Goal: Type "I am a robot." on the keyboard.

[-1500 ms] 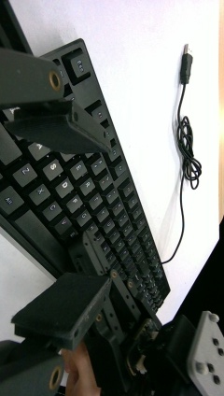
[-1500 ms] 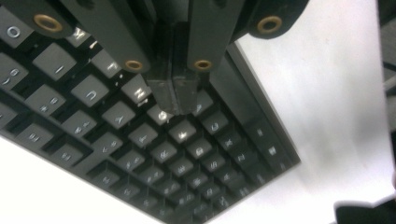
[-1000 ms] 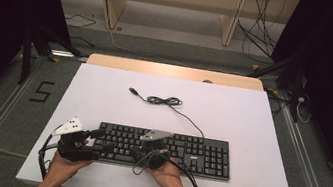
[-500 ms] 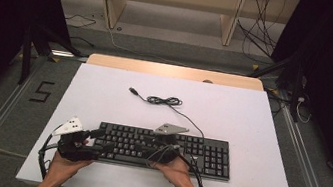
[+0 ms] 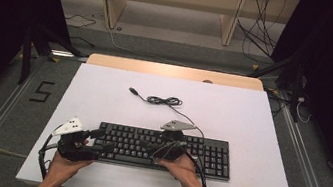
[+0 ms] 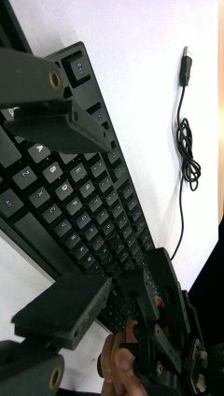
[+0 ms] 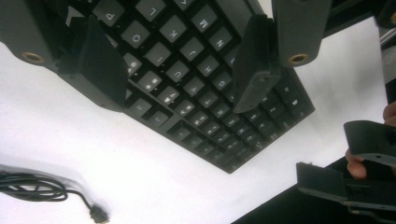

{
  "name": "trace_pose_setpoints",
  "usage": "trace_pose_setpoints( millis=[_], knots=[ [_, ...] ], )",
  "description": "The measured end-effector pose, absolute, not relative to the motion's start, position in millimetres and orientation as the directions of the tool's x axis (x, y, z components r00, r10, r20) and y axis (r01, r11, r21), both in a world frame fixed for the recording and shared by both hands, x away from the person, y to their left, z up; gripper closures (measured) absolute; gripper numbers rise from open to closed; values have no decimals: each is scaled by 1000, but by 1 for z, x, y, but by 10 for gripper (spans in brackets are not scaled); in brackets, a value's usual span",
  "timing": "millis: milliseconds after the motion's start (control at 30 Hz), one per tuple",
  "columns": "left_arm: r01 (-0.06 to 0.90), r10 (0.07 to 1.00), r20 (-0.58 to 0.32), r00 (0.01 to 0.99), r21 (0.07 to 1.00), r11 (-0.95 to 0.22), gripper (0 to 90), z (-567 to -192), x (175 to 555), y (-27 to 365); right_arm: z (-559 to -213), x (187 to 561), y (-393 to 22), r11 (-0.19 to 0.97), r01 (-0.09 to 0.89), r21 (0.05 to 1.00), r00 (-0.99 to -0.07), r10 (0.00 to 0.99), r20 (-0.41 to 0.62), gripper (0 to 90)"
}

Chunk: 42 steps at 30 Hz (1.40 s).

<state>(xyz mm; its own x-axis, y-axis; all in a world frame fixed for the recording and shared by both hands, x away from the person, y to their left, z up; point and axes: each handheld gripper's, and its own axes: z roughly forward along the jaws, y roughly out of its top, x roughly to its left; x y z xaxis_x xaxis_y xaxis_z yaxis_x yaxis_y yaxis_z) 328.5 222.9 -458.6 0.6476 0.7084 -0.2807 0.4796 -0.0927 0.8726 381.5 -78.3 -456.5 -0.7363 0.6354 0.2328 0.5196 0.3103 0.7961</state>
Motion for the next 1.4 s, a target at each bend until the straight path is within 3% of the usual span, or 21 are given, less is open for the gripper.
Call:
trace_pose_setpoints(
  millis=[767, 1400],
  knots=[
    [477, 709, -278, 648, 874, -94, 288, -458, 328, 223, -463, 389, -90, 350, 549, 759, -689, 703, 174, 874],
    [477, 709, -277, 648, 874, -95, 288, -458, 328, 223, -474, 389, -84, 393, 568, 723, -693, 702, 163, 900]
  ],
)
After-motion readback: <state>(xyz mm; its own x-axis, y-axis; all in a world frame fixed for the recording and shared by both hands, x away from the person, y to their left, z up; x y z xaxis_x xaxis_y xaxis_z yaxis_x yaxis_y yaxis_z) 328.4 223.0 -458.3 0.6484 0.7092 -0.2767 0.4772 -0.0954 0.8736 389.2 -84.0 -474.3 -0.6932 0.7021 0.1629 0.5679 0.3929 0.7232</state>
